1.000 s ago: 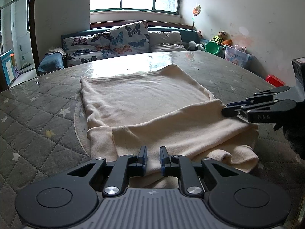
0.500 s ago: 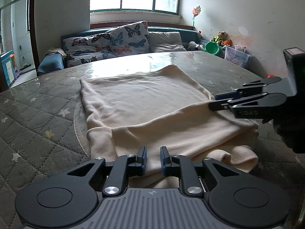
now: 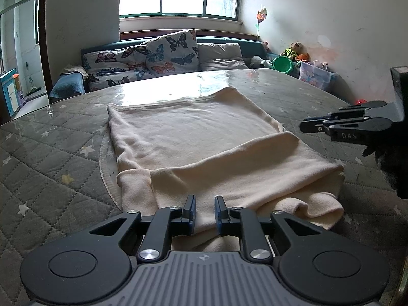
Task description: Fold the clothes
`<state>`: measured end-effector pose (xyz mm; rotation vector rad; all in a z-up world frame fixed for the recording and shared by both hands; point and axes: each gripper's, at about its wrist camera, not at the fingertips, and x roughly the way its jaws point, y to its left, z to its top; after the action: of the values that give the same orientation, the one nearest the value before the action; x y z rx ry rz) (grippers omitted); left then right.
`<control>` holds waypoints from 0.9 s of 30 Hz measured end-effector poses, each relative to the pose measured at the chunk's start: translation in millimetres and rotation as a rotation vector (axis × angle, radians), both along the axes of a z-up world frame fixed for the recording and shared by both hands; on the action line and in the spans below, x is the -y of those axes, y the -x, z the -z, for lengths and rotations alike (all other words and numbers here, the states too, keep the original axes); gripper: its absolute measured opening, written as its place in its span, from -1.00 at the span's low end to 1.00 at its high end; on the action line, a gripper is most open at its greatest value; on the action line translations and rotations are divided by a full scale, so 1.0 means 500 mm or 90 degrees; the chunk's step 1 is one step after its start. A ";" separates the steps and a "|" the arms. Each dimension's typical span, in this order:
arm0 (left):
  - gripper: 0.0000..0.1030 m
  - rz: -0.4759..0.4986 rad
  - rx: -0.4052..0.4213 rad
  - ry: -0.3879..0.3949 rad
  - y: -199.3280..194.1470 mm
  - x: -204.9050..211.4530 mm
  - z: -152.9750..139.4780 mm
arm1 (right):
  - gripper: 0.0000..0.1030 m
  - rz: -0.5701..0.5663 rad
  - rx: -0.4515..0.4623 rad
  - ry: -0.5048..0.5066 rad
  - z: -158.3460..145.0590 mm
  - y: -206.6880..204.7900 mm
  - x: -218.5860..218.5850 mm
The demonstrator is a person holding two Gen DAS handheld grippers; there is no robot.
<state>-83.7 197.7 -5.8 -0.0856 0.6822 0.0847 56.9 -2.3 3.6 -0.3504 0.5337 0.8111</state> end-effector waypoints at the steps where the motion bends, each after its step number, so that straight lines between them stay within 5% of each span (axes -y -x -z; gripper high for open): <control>1: -0.66 0.000 0.000 -0.001 0.000 0.000 -0.001 | -0.51 -0.014 0.003 0.001 0.000 0.006 -0.009; 5: -0.66 -0.006 0.003 0.000 0.006 -0.002 -0.004 | -0.51 -0.025 0.018 0.042 0.024 0.012 -0.056; 9: -0.66 -0.010 0.008 0.003 0.019 -0.010 -0.007 | -0.96 -0.006 0.013 0.034 0.031 0.003 -0.054; 22: -0.66 -0.015 0.019 0.021 0.031 -0.022 -0.013 | -0.97 0.064 0.005 0.006 0.027 -0.015 0.014; 25: -0.28 -0.018 0.025 0.019 0.030 -0.022 -0.021 | -0.87 0.032 0.005 -0.021 0.012 -0.001 0.011; 27: -0.22 -0.019 0.033 0.015 0.030 -0.019 -0.028 | -0.87 0.003 0.008 -0.022 0.011 0.009 -0.005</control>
<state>-98.8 207.3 8.2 -0.1209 0.6298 0.1027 52.6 0.3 -1.7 -0.3223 0.5089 0.8117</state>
